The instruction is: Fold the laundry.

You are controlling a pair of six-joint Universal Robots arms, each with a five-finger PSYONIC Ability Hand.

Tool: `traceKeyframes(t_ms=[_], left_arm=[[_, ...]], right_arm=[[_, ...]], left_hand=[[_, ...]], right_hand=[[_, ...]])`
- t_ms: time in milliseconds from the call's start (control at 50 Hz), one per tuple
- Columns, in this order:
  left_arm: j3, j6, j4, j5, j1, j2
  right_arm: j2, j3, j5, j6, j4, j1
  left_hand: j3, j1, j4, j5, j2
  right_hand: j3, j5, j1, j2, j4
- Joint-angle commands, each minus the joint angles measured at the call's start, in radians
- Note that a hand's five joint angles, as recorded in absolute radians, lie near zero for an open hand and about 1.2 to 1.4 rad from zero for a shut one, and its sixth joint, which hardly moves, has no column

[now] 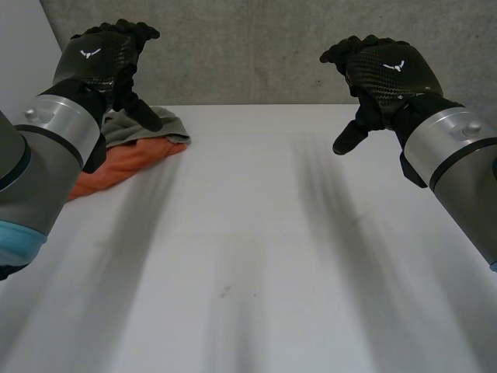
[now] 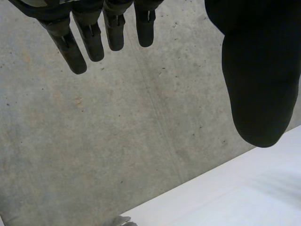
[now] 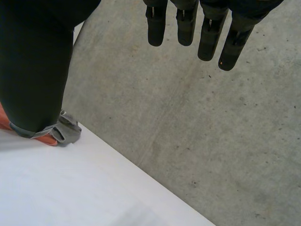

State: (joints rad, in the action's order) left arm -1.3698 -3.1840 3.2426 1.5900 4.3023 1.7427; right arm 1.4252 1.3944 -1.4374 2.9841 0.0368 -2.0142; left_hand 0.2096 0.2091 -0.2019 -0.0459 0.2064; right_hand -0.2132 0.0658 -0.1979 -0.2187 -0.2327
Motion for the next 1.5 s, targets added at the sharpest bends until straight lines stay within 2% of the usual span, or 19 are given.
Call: traceKeyframes(t_ms=[20,180,300,380,580,660,740,820,840,900,1060,1120,1180,1280,1300,1360,1380,1440,1500], left_arm=[[0.02,-0.071,0.036,-0.007,0.045,0.05],[0.075,-0.306,0.043,-0.085,0.148,0.245],[0.184,-0.505,0.043,-0.151,0.308,0.47],[0.262,-0.594,0.052,-0.189,0.371,0.607],[0.426,-0.633,0.052,-0.254,0.455,0.811],[0.486,-0.633,0.057,-0.259,0.458,0.862],[0.526,-0.628,0.071,-0.252,0.458,0.89],[0.526,-0.62,0.144,-0.251,0.453,0.893],[0.523,-0.617,0.173,-0.248,0.444,0.893],[0.521,-0.611,0.192,-0.246,0.435,0.891],[0.521,-0.577,0.203,-0.242,0.396,0.876],[0.499,-0.547,0.194,-0.222,0.36,0.825],[0.431,-0.469,0.194,-0.202,0.314,0.714],[0.308,-0.245,0.194,-0.196,0.214,0.46],[0.269,-0.165,0.191,-0.199,0.174,0.383],[0.207,-0.053,0.18,-0.208,0.113,0.281],[0.158,0.02,0.162,-0.215,0.064,0.212],[0.103,0.101,0.143,-0.238,0.002,0.149],[0.043,0.189,0.14,-0.298,-0.094,0.135]], right_arm=[[0.0,0.001,0.0,-0.004,-0.002,0.011],[-0.002,0.0,0.006,-0.004,-0.002,0.018],[-0.012,0.0,0.009,-0.004,0.0,0.018],[-0.022,0.003,0.009,-0.01,0.002,0.018],[-0.064,0.011,0.002,-0.057,0.0,0.018],[-0.078,0.011,0.002,-0.059,0.002,0.017],[-0.089,0.011,0.002,-0.059,0.006,0.018],[-0.098,0.009,0.002,-0.06,0.006,0.017],[-0.098,0.009,0.002,-0.06,0.006,0.018],[-0.098,0.008,0.002,-0.06,0.006,0.018],[-0.095,0.006,0.0,-0.06,0.006,0.018],[-0.094,0.003,0.0,-0.059,0.006,0.018],[-0.094,-0.002,0.0,-0.06,0.006,0.018],[-0.078,-0.012,-0.003,-0.059,0.005,0.044],[-0.074,-0.014,-0.003,-0.059,0.005,0.054],[-0.051,-0.017,-0.002,-0.056,0.003,0.087],[-0.045,-0.017,-0.002,-0.056,0.003,0.092],[-0.031,-0.018,0.002,-0.056,0.003,0.109],[-0.029,-0.025,0.002,-0.056,0.003,0.121]], left_hand=[[0.01,0.01,-0.017,0.001,0.013],[0.004,0.004,-0.012,0.007,0.007],[0.007,0.007,-0.015,0.004,0.01],[0.016,0.016,-0.023,-0.005,0.019],[0.071,0.072,-0.079,-0.06,0.075],[0.271,0.271,-0.278,-0.26,0.274],[0.64,0.641,-0.648,-0.629,0.643],[0.972,0.973,-0.98,-0.961,0.975],[1.124,1.124,-1.132,-1.113,1.127],[1.187,1.187,-1.194,-1.176,1.19],[1.187,1.187,-1.194,-1.176,1.19],[1.187,1.187,-1.194,-1.176,1.19],[1.187,1.187,-1.194,-1.176,1.19],[1.187,1.187,-1.194,-1.176,1.19],[1.187,1.187,-1.194,-1.176,1.19],[1.187,1.187,-1.194,-1.176,1.19],[1.187,1.187,-1.194,-1.176,1.19],[1.187,1.187,-1.194,-1.176,1.19],[1.187,1.187,-1.194,-1.176,1.19]], right_hand=[[0.039,-0.066,0.023,0.044,0.058],[0.039,-0.066,0.023,0.044,0.058],[0.039,-0.066,0.023,0.044,0.058],[0.039,-0.066,0.023,0.044,0.058],[0.039,-0.066,0.023,0.044,0.058],[0.039,-0.066,0.023,0.044,0.058],[0.039,-0.066,0.023,0.044,0.058],[0.039,-0.066,0.023,0.044,0.058],[0.039,-0.066,0.023,0.044,0.058],[0.039,-0.066,0.023,0.044,0.058],[0.039,-0.066,0.023,0.044,0.058],[0.039,-0.066,0.023,0.044,0.058],[0.039,-0.066,0.023,0.044,0.058],[0.039,-0.066,0.023,0.044,0.058],[0.039,-0.066,0.023,0.044,0.058],[0.039,-0.066,0.023,0.044,0.058],[0.039,-0.066,0.023,0.044,0.058],[0.039,-0.066,0.023,0.044,0.058],[0.039,-0.066,0.023,0.044,0.058]])
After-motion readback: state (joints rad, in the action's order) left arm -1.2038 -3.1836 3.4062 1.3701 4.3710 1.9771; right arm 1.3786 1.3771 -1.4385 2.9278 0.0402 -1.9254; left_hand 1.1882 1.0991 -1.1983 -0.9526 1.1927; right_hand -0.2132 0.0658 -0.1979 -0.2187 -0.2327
